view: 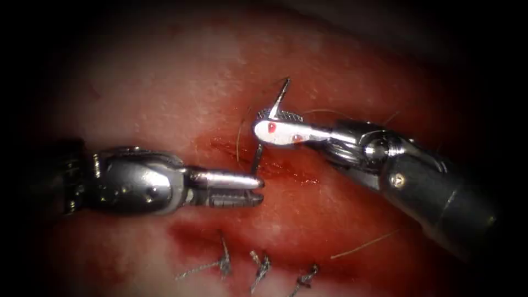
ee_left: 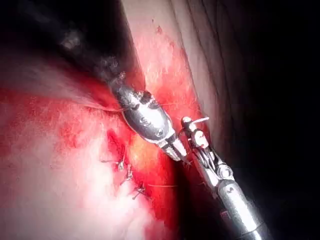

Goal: Wound Closure

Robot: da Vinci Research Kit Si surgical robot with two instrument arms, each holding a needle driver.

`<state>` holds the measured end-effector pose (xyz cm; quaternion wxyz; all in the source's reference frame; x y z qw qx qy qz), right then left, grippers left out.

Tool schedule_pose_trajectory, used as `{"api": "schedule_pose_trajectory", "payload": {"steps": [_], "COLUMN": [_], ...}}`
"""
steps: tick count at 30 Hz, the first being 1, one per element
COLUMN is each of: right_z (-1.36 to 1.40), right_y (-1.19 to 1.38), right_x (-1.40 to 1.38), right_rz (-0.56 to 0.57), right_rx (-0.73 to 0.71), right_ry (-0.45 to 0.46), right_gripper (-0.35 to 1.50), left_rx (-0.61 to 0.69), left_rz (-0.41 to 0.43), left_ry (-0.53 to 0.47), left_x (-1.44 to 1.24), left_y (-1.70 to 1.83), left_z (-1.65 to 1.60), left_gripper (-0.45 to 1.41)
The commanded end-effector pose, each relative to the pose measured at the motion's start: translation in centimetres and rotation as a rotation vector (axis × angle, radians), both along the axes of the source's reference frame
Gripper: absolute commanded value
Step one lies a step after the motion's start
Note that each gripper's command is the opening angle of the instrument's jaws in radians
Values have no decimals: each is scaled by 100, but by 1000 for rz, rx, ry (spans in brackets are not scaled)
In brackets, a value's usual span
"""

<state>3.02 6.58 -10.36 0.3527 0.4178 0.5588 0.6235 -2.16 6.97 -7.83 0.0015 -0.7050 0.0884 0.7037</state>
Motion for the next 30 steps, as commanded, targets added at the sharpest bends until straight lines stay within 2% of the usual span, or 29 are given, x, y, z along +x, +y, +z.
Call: {"api": "schedule_pose_trajectory", "payload": {"steps": [1, 6, 9, 10, 11, 12, 16, 18, 20, 21, 23, 24, 27, 28, 30], "right_z": [0, -2, -3, -3, -3, -4, -4, -3, -1, 2, 4, 8, 11, 14, 16], "right_y": [7, 5, 4, 4, 3, 3, 6, 8, 10, 11, 12, 15, 21, 26, 27], "right_x": [7, 15, 16, 15, 13, 9, -1, -5, -7, -9, -9, -11, -15, -20, -26], "right_rz": [0, 7, 8, 5, -2, -3, -3, 1, 5, 5, 10, 21, 35, 45, 53], "right_rx": [-18, -20, -19, -21, -26, -36, -88, -126, -153, -187, -217, -281, -350, -413, -518], "right_ry": [-2, 0, 0, 5, 18, 33, 9, -8, -21, -38, -46, -64, -82, -103, -139], "right_gripper": [128, 131, 125, 93, 51, -35, -35, -35, -35, -35, -35, -35, -35, -35, -35], "left_rx": [-1, -3, -3, -3, -3, -3, -3, 45, 116, 230, 298, 379, 403, 422, 474], "left_rz": [3, 13, 16, 16, 16, 16, 17, 16, 21, 25, 27, 48, 120, 194, 246], "left_ry": [-3, -10, -11, -12, -12, -12, -12, -17, -29, -45, -55, -43, -10, 18, 56], "left_x": [-6, -11, -11, -11, -11, -11, -11, -14, -16, -18, -18, -14, -7, 3, 12], "left_y": [2, 1, 0, 0, 0, 0, 0, 3, 5, 8, 12, 18, 22, 19, 17], "left_z": [4, 4, 4, 4, 4, 4, 4, 4, 3, 1, -1, -6, -13, -18, -20], "left_gripper": [-35, -35, -35, -35, -35, -35, -35, -31, 3, 45, 61, 71, 73, 72, 71]}}
